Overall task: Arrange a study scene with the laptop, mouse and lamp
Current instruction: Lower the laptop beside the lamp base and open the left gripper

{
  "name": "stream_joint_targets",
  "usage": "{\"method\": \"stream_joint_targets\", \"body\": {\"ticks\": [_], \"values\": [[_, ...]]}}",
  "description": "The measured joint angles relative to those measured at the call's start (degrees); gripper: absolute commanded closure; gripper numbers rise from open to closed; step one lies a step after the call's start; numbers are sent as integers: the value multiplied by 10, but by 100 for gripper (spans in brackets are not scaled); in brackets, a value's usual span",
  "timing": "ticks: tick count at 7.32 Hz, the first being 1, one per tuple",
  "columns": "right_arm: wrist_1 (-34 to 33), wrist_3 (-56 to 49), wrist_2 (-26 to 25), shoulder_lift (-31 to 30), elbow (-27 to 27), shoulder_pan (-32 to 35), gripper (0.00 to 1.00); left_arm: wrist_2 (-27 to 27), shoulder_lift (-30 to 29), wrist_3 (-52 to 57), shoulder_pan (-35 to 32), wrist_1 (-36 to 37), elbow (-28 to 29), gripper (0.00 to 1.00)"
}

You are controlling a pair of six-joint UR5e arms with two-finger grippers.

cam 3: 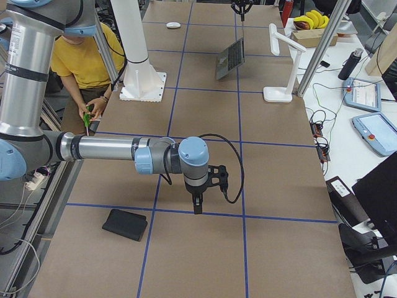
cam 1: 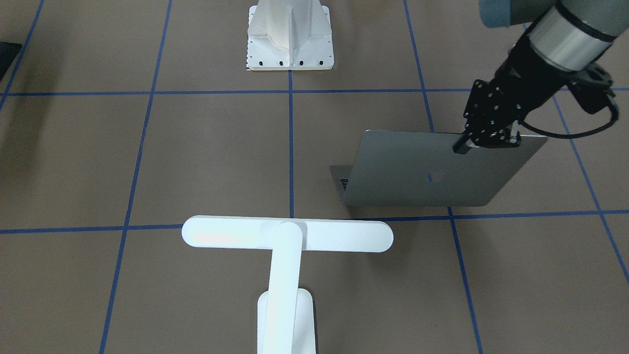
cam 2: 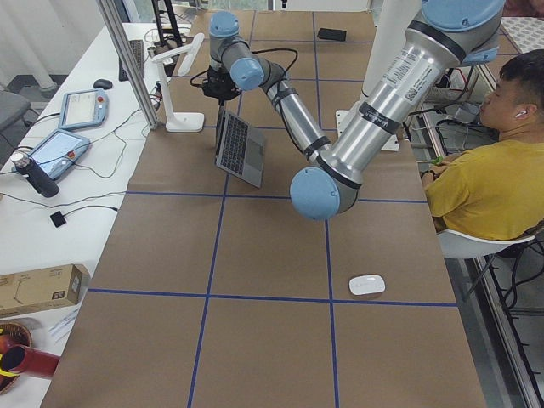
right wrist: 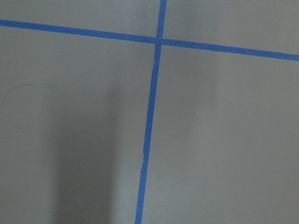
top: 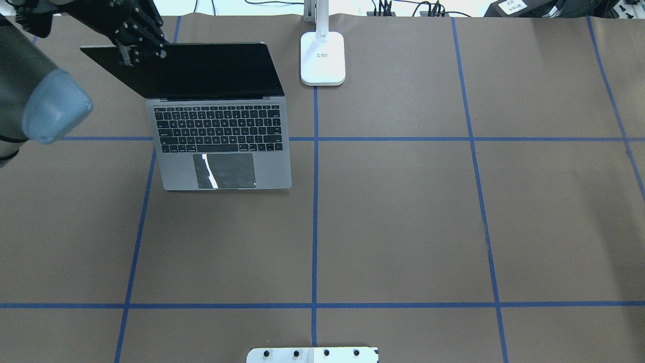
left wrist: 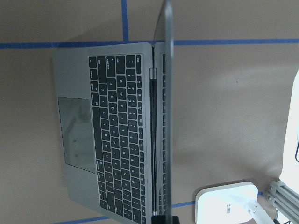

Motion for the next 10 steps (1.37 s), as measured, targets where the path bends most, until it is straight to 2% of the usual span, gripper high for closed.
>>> {"method": "stream_joint_targets", "body": {"ticks": [4, 7, 9, 10], "values": [[0, 0, 3, 0, 0, 0, 0, 59, -80, -21, 52, -12, 102, 100], [0, 0, 5, 0, 0, 0, 0, 81, -102, -23, 69, -85, 196, 100], [0, -1, 5, 0, 0, 0, 0, 85, -107, -23, 72, -104, 227, 100], [0, -1, 6, 0, 0, 0, 0, 86, -106, -23, 72, -106, 232, 79]]}}
